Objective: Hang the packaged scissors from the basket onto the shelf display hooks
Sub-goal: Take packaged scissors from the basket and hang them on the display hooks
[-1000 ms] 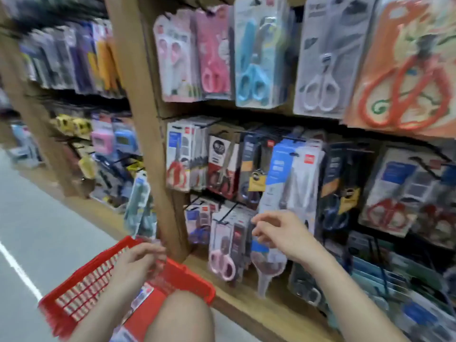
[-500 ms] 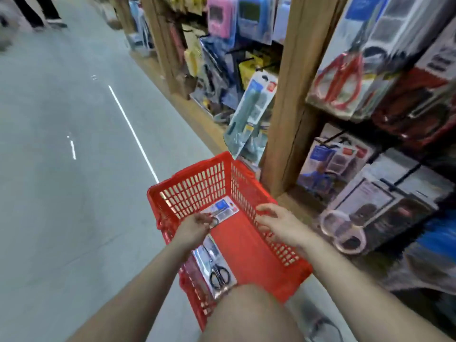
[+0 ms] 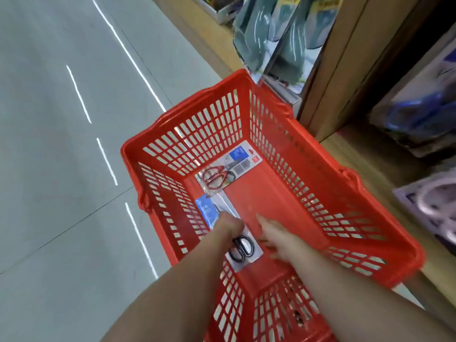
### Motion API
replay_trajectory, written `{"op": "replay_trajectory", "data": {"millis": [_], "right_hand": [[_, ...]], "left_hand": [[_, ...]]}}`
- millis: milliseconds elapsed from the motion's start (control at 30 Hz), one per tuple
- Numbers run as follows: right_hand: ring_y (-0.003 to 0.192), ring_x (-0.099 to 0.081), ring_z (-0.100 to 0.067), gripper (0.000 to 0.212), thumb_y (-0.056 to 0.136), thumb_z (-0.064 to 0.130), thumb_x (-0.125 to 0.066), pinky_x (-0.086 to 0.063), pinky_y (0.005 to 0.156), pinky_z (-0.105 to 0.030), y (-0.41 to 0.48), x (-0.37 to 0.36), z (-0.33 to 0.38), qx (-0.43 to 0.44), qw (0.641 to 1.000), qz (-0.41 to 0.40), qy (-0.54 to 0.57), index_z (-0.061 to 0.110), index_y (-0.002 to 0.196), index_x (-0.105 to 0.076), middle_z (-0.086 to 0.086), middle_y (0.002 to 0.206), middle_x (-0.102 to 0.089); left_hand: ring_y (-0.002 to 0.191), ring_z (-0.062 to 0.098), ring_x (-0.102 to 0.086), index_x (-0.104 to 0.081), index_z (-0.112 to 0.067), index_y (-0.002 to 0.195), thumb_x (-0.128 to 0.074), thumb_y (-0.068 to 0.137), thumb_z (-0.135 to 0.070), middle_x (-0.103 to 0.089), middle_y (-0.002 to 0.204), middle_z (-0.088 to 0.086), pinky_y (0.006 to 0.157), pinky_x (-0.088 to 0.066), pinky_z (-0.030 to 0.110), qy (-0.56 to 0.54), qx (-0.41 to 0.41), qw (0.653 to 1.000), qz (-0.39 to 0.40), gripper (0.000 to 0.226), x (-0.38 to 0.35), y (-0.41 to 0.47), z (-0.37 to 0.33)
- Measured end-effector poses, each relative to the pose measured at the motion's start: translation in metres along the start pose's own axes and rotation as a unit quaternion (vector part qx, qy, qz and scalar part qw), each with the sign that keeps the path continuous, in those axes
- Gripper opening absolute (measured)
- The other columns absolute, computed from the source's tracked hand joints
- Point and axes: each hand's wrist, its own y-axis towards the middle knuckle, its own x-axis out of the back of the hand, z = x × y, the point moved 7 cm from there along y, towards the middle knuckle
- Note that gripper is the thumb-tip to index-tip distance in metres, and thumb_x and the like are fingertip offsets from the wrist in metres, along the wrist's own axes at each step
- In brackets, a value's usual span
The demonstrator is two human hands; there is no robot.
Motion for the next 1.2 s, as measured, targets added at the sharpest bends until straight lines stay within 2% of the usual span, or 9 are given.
{"op": "replay_trajectory", "data": {"millis": [167, 300, 400, 500, 667, 800, 933, 1067, 1200], "right_hand": [[0.086, -0.064, -0.026, 0.041, 0.096, 0.054, -0.049, -0.051, 0.068, -0.03, 0.015, -0.008, -0.002, 0.0, 0.999, 0.032, -0.038, 0.018, 0.107, -0.064, -0.015, 0.102, -0.069], [0.087, -0.058, -0.017, 0.007, 0.087, 0.007, -0.069, -0.048, 0.063, -0.024, 0.022, -0.01, 0.011, 0.111, 0.979, 0.034, -0.17, 0.01, 0.092, -0.068, -0.008, 0.087, -0.065], [0.077, -0.054, -0.017, 0.025, 0.085, 0.009, -0.07, -0.038, 0.061, -0.025, 0.009, 0.011, 0.031, 0.127, 0.958, -0.013, -0.258, 0.016, 0.067, -0.054, -0.002, 0.069, -0.058], [0.079, -0.062, -0.019, 0.014, 0.081, 0.005, -0.072, -0.049, 0.066, -0.026, -0.004, 0.047, 0.048, 0.142, 0.969, -0.068, -0.192, 0.012, 0.086, -0.061, -0.005, 0.085, -0.066], [0.116, -0.059, -0.021, 0.092, 0.079, -0.005, -0.074, -0.051, 0.093, -0.031, -0.022, 0.067, 0.063, 0.217, 0.974, -0.052, -0.029, 0.034, 0.149, -0.028, 0.001, 0.132, -0.057], [0.108, -0.061, -0.018, 0.055, 0.086, -0.008, -0.066, -0.053, 0.082, -0.02, -0.026, 0.057, 0.066, 0.226, 0.974, -0.021, -0.004, 0.026, 0.128, -0.058, -0.003, 0.132, -0.057], [0.089, -0.066, -0.022, 0.028, 0.09, -0.007, -0.058, -0.052, 0.094, -0.035, -0.015, 0.054, 0.056, 0.186, 0.982, -0.03, 0.021, 0.014, 0.102, -0.072, -0.014, 0.108, -0.072], [0.089, -0.066, -0.02, 0.028, 0.093, 0.0, -0.057, -0.049, 0.093, -0.029, -0.016, 0.057, 0.054, 0.182, 0.982, -0.039, 0.031, 0.02, 0.084, -0.074, -0.007, 0.097, -0.074], [0.093, -0.067, -0.022, 0.032, 0.09, -0.003, -0.055, -0.05, 0.097, -0.034, -0.023, 0.056, 0.055, 0.185, 0.982, -0.046, 0.003, 0.022, 0.085, -0.074, -0.009, 0.101, -0.075]], "left_hand": [[0.107, 0.039, -0.063, -0.049, -0.006, 0.116, -0.053, 0.082, -0.018, -0.063, 0.115, 0.023, 0.09, -0.054, 0.04, 0.019, -0.014, 0.999, -0.037, 0.036, -0.002, 0.01, 0.005], [0.105, 0.04, -0.066, -0.043, -0.019, 0.112, -0.05, 0.079, -0.017, -0.065, 0.116, 0.022, 0.09, -0.055, 0.049, 0.076, -0.077, 0.994, -0.01, 0.034, -0.002, 0.005, -0.024], [0.116, 0.037, -0.058, -0.046, -0.012, 0.125, -0.05, 0.091, -0.017, -0.059, 0.126, 0.018, 0.096, -0.047, 0.041, 0.207, -0.185, 0.951, -0.134, 0.034, 0.033, 0.002, -0.066], [0.122, 0.038, -0.048, -0.047, -0.009, 0.129, -0.057, 0.094, -0.029, -0.049, 0.131, 0.019, 0.101, -0.041, 0.045, 0.246, -0.251, 0.908, -0.229, 0.042, 0.068, 0.017, -0.096], [0.129, 0.039, -0.044, -0.037, -0.014, 0.141, -0.059, 0.091, -0.047, -0.042, 0.139, 0.018, 0.109, -0.038, 0.049, 0.331, -0.213, 0.906, -0.154, 0.064, 0.075, 0.062, -0.096], [0.122, 0.04, -0.05, -0.033, -0.024, 0.141, -0.058, 0.093, -0.042, -0.041, 0.133, 0.015, 0.099, -0.043, 0.054, 0.372, -0.226, 0.88, -0.189, 0.057, 0.074, 0.063, -0.094], [0.125, 0.038, -0.05, -0.027, -0.031, 0.142, -0.071, 0.083, -0.036, -0.043, 0.133, 0.014, 0.104, -0.035, 0.059, 0.33, -0.176, 0.913, -0.164, 0.074, 0.076, 0.067, -0.085], [0.126, 0.033, -0.05, -0.033, -0.019, 0.141, -0.079, 0.071, -0.04, -0.051, 0.131, 0.011, 0.108, -0.038, 0.053, 0.335, -0.135, 0.923, -0.133, 0.086, 0.074, 0.074, -0.072], [0.11, 0.031, -0.061, -0.05, -0.011, 0.128, -0.05, 0.065, -0.057, -0.064, 0.116, 0.008, 0.101, -0.047, 0.05, 0.321, -0.124, 0.93, -0.127, 0.077, 0.073, 0.063, -0.073]]}}
